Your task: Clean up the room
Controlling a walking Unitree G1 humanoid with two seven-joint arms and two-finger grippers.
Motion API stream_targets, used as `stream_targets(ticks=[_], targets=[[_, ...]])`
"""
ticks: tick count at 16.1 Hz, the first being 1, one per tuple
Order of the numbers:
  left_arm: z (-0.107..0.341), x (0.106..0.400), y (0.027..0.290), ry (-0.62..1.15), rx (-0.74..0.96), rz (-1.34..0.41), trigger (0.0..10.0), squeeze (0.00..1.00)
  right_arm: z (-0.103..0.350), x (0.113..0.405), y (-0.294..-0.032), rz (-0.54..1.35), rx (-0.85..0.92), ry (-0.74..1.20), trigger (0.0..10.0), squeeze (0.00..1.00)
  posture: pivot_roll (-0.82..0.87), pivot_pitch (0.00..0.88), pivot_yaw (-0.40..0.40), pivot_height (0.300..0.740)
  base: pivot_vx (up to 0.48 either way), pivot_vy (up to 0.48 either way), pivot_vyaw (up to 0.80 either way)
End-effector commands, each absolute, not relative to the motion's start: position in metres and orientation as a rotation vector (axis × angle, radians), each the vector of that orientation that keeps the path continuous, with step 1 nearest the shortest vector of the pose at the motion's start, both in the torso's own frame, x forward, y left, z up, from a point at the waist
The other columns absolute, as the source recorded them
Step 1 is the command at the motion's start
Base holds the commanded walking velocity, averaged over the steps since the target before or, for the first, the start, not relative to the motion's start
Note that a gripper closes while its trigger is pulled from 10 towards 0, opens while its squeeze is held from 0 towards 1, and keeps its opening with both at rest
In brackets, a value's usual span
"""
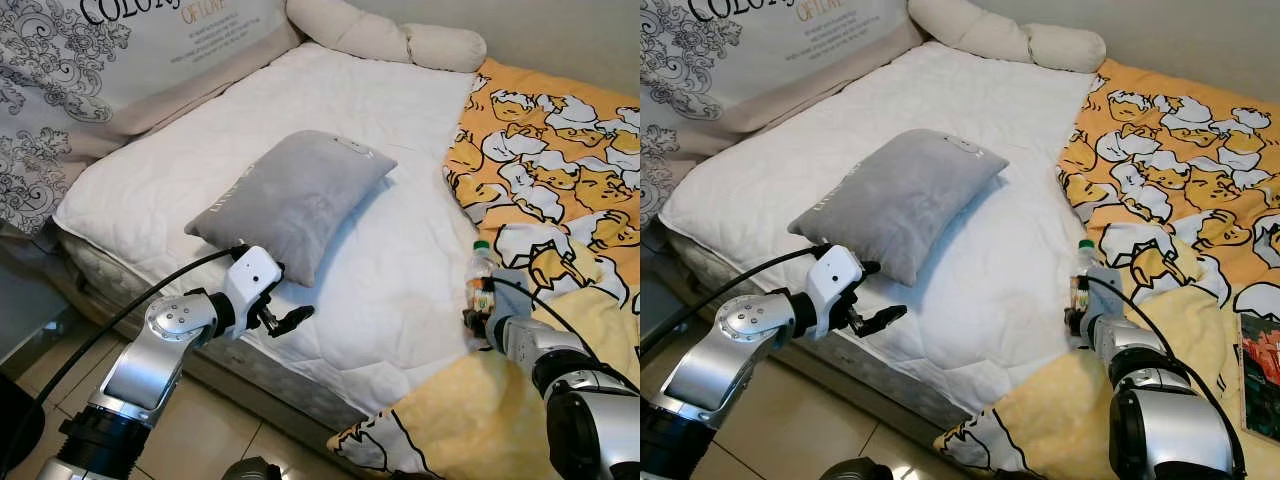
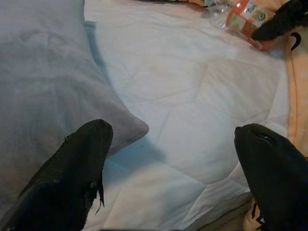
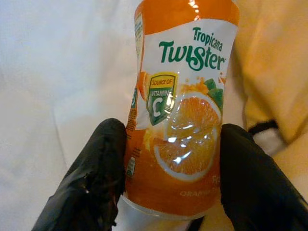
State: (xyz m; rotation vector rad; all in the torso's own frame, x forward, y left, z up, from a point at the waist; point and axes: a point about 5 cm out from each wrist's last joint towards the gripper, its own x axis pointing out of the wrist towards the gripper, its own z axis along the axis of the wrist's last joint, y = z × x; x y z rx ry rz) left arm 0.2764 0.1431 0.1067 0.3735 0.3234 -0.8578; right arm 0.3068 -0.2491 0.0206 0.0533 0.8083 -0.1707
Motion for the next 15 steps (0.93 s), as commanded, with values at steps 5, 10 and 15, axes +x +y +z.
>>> stream_targets(ticks=[5,10,15], targets=[[0.103,0.254,0.147,0.333,0.347,-0.854,10.0,0.0,0.098,0.339,-0.228,-0.067,0.083,0.241,10.0,0.0,0.02,0.0,0.049,0.74,0.0,0.0,0.0],[0.109,0.261,0.153,0.249,0.34,-0.526,10.0,0.0,0.101,0.301,-0.158,0.153,0.065,0.148,10.0,0.0,0.03,0.0,0.043,0.74,0.0,0.0,0.48],[0.11,0.253,0.163,0.241,0.284,-0.39,10.0,0.0,0.1,0.281,-0.15,0.109,0.127,0.167,10.0,0.0,0.07,0.0,0.005,0.74,0.0,0.0,0.8]])
